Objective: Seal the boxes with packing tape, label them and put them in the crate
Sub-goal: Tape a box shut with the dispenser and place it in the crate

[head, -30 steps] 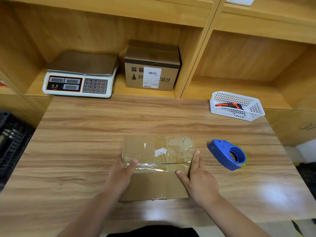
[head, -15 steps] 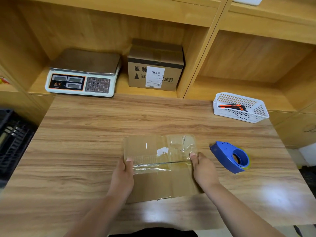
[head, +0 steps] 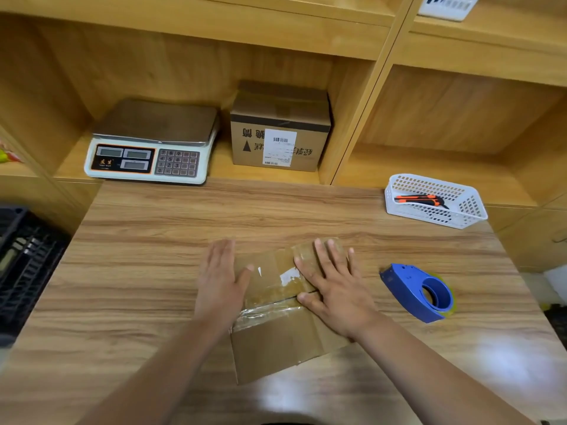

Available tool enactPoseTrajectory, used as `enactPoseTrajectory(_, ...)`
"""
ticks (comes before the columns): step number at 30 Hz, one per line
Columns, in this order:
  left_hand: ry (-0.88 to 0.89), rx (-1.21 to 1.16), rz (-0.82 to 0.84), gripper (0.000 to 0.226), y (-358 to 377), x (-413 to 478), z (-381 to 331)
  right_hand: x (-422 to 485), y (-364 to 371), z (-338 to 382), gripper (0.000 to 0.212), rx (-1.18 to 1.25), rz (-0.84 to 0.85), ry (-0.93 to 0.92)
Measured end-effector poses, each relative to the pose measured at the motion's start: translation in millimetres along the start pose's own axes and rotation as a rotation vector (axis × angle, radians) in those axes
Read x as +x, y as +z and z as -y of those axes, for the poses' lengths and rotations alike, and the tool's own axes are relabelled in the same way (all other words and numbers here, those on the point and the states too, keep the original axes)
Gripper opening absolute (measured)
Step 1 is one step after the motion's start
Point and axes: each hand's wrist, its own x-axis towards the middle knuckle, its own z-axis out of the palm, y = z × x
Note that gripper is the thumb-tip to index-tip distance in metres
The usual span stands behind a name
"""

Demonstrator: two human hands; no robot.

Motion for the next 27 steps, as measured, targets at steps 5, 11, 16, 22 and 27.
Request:
enactPoseTrajectory(5, 0.056, -0.054, 0.009, 0.037, 5.4, 8.1, 3.2, 12.1, -5.8, 6.9, 0.075, -0.001, 0.106, 0.127)
enactPoseTrajectory(11, 0.018, -0.096, -0.03, 0.036, 12.7, 8.9, 1.9, 30.6, -2.0, 10.3, 0.077, -0.007, 0.06, 0.3)
enactPoseTrajectory(16, -0.032, -0.192, -0.093, 0.032, 15.9, 6.6, -1.1, 43.1, -1.5, 4.7, 0.08, 0.018, 0.055, 0.334)
enactPoseTrajectory(22, -0.069, -0.243, -0.153, 0.033, 16.1, 1.4, -5.8, 14.1, -4.7, -8.8, 0.08, 0.003, 0.04, 0.424)
enactPoseTrajectory(27, -0.138, -0.307, -0.181, 0.033, 15.4, -6.6, -6.7, -43.2, 22.8, -4.7, 0.086, 0.261, -0.401, 0.538)
